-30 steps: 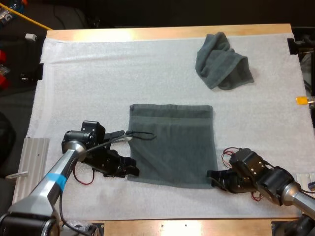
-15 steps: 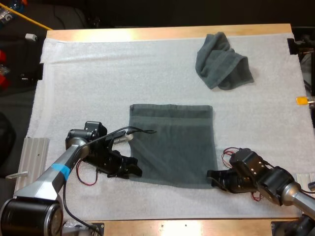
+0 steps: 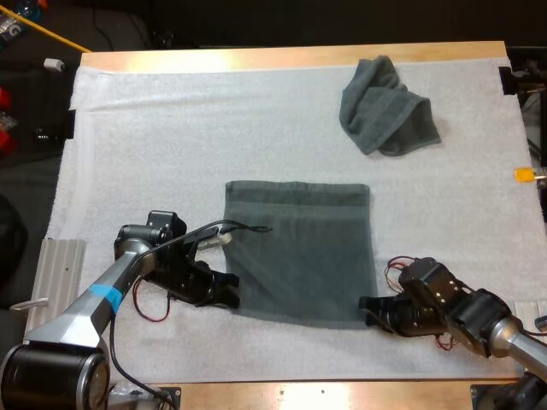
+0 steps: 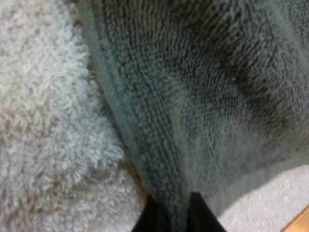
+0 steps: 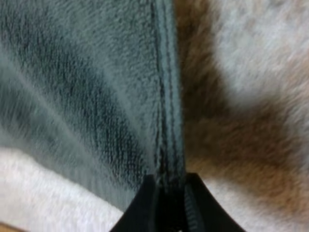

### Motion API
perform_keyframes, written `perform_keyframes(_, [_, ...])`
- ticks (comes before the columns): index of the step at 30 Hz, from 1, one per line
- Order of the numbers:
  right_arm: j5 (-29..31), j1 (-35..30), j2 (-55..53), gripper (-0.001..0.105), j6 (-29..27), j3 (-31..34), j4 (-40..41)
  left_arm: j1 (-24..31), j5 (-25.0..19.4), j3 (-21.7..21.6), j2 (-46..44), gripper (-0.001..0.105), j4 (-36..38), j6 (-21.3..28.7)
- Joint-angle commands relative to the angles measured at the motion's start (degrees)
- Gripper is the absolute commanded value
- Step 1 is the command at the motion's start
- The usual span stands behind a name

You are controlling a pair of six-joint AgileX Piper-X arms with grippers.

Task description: Pick towel from pile, fold and stack

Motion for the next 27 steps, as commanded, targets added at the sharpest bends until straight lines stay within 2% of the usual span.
perform_keyframes(1, [-2.0, 0.2, -0.4, 0.007, -0.5, -0.6, 0.5, -0.2, 0.3, 0.0, 0.2, 0.0, 1.5, 1.0])
perform_keyframes(3, [-2.5, 0.2, -0.6, 0.006, -0.8, -1.2, 0.9, -0.2, 0.3, 0.0, -1.1, 0.0, 4.4, 3.4])
perform_keyframes(7, [-2.1, 0.2, -2.2, 0.006, -0.8, -3.5, 3.6, -0.2, 0.3, 0.0, -6.0, 0.0, 7.8, 4.0])
perform_keyframes(10, [-1.7, 0.2, -4.3, 0.006, -1.5, -6.0, 8.5, -0.7, 0.1, 0.0, -10.8, 0.0, 10.3, 4.0])
perform_keyframes(17, [-1.6, 0.4, -9.2, 0.006, -4.0, -8.2, 17.6, -8.4, -1.8, 0.0, -21.3, 0.0, 15.8, 3.2])
perform_keyframes(23, [-1.5, 7.0, -12.6, 0.006, -3.8, -8.2, 21.8, -14.4, -7.0, 0.0, -27.1, 0.0, 20.5, 1.0])
perform_keyframes(27, [-0.5, 12.0, -13.3, 0.006, -1.9, -8.2, 21.2, -15.3, -6.7, 0.0, -28.7, 0.0, 20.5, 1.0])
